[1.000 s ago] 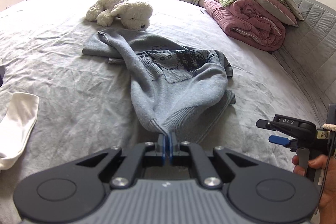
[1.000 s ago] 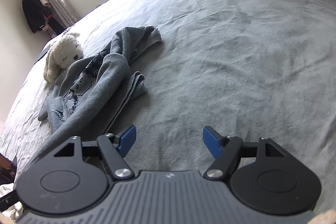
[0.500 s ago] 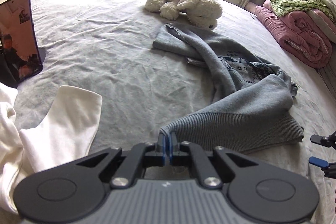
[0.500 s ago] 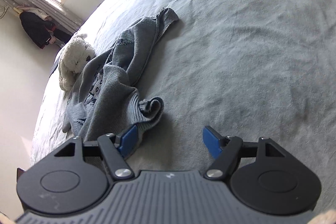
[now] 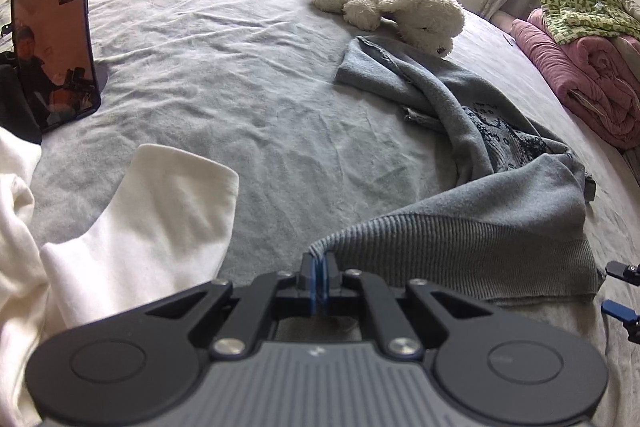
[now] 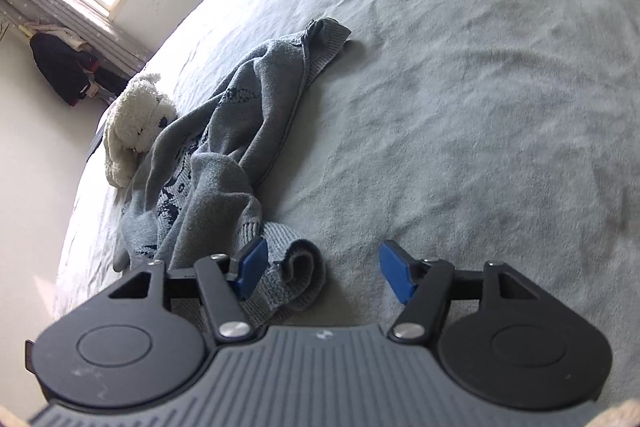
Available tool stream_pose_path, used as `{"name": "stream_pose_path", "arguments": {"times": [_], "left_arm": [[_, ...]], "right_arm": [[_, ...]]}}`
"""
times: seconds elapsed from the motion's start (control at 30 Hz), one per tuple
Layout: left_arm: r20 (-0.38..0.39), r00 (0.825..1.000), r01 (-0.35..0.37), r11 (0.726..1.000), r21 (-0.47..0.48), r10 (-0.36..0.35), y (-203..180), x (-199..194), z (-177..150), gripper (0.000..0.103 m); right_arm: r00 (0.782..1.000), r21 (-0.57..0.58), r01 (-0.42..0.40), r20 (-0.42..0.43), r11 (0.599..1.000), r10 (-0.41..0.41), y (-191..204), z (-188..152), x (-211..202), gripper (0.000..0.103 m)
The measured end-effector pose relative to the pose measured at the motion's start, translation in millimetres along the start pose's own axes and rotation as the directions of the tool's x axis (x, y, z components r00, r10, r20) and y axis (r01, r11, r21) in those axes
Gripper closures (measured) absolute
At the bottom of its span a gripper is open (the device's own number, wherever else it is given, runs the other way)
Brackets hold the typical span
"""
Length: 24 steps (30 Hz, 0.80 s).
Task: Fold clothes
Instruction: 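Grasp the ribbed hem corner with the right gripper while the left gripper holds the hem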
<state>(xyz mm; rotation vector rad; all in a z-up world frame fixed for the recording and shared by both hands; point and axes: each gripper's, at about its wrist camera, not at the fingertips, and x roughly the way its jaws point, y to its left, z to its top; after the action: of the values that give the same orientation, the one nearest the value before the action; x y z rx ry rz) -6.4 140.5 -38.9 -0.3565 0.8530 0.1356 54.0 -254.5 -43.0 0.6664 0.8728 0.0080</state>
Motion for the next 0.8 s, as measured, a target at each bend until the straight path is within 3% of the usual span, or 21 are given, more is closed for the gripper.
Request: {"name": "stream_pose_path", "arguments": {"times": [0.13, 0.2, 0.33, 0.47, 0.67, 0.8], "left_arm": [[-0.005, 1.000, 0.005, 1.000, 0.013, -0.004, 1, 3, -1, 0.100], [-0.006, 1.000, 0.010, 1.000, 0.018, -0.010, 2, 3, -2, 0.100], [-0.009, 1.000, 0.024, 0.999, 0.021, -0.024, 5, 2, -2, 0.100], [-0.011, 0.999, 0.035, 0.999, 0.014, -0.035, 7, 2, -2, 0.100], [-0.016, 0.999, 0.044, 0.999, 0.011, -0.044, 9, 3, -2, 0.100], [-0.019, 0.999, 0.046, 0.999, 0.013, -0.045, 10, 3, -2, 0.099]], "right_arm": [[0.998, -0.160, 0.060, 0.043, 0.985, -0.054, 15, -4, 0, 0.042], [0.994, -0.263, 0.091, 0.078, 0.961, -0.073, 27, -10, 1, 0.052], [0.991, -0.419, 0.116, 0.105, 0.900, -0.079, 46, -19, 4, 0.058], [0.985, -0.509, 0.167, 0.127, 0.844, -0.118, 55, -27, 11, 0.058], [0.984, -0.630, 0.178, 0.124, 0.756, -0.129, 61, -35, 15, 0.058], [0.982, -0.715, 0.189, 0.131, 0.674, -0.137, 67, -47, 19, 0.058]]}}
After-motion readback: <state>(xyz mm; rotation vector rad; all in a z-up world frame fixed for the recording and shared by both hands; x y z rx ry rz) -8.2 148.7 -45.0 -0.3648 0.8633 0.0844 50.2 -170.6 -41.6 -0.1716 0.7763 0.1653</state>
